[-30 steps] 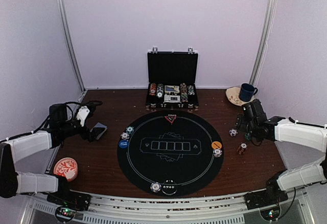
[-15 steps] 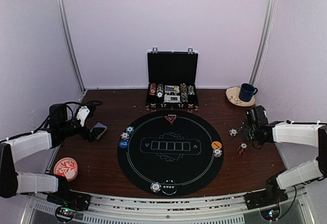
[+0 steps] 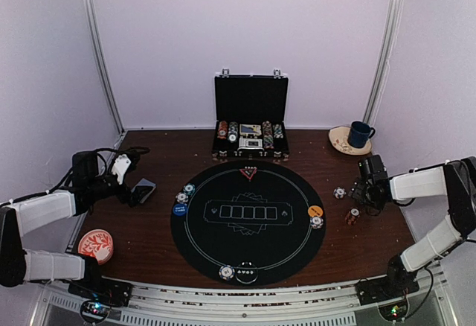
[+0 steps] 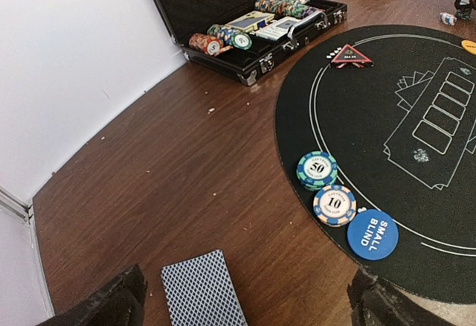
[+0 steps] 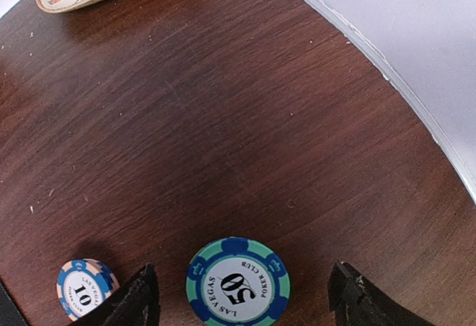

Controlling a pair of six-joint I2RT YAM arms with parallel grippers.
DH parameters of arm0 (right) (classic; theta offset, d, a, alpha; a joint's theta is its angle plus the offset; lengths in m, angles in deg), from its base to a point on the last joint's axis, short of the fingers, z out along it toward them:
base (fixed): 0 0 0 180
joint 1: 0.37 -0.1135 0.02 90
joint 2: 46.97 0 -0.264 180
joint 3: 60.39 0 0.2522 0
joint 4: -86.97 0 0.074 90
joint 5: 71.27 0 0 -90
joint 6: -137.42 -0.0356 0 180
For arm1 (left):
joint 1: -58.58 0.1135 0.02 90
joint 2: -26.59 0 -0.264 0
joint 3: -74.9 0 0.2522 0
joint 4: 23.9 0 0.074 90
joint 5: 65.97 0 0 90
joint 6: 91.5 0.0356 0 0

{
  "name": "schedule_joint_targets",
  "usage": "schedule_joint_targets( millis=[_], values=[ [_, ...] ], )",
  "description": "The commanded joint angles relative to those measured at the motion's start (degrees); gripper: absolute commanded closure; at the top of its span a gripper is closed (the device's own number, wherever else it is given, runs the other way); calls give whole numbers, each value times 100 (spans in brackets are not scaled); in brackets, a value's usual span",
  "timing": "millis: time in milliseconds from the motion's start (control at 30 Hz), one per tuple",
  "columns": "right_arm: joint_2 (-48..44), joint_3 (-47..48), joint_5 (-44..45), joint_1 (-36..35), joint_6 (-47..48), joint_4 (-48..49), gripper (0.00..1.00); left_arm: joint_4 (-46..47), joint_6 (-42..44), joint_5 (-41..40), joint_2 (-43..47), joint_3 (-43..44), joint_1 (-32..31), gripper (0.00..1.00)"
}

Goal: Distribute texas hold em gaming equipment
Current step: Pick up the poker chip from the pile of poker chips.

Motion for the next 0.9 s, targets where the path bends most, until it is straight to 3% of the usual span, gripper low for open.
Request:
schedule_joint_targets(
  millis=[0,867],
  values=[
    [-93,51,2,44,-43,198,22,263,66,77,-26,-23,-13,2],
    [246,107,-109,42,25,394,33,262,58,67,-3,-20,-13,2]
  ],
)
